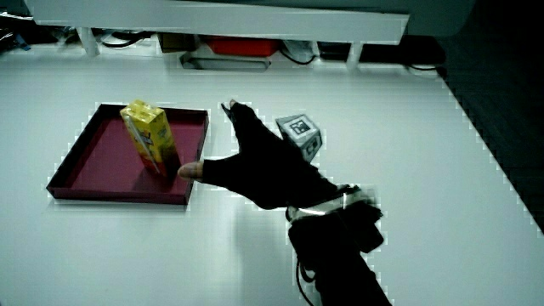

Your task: Place ice redtea

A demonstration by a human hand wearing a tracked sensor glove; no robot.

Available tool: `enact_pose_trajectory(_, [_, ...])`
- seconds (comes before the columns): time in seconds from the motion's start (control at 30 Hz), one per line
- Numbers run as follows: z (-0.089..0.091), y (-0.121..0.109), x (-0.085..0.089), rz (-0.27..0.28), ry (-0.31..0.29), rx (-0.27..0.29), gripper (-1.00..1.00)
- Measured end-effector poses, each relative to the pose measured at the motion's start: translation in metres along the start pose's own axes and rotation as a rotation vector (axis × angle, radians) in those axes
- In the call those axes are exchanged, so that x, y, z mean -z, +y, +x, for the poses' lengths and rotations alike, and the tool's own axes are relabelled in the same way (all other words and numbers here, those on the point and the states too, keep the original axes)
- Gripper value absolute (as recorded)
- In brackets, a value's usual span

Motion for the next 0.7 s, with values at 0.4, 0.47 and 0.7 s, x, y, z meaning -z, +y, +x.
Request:
enact_pose_trajectory(0.4, [0.008, 0.04, 0.02, -0.043, -0.071, 0.145, 0.0])
enact_pose_trajectory(0.47, [0.01, 0.047, 0.023, -0.05, -0.061, 0.181, 0.0])
enact_pose_trajectory(0.7, [0.003, 0.075, 0.038, -0.084, 0.014, 0.203, 0.0])
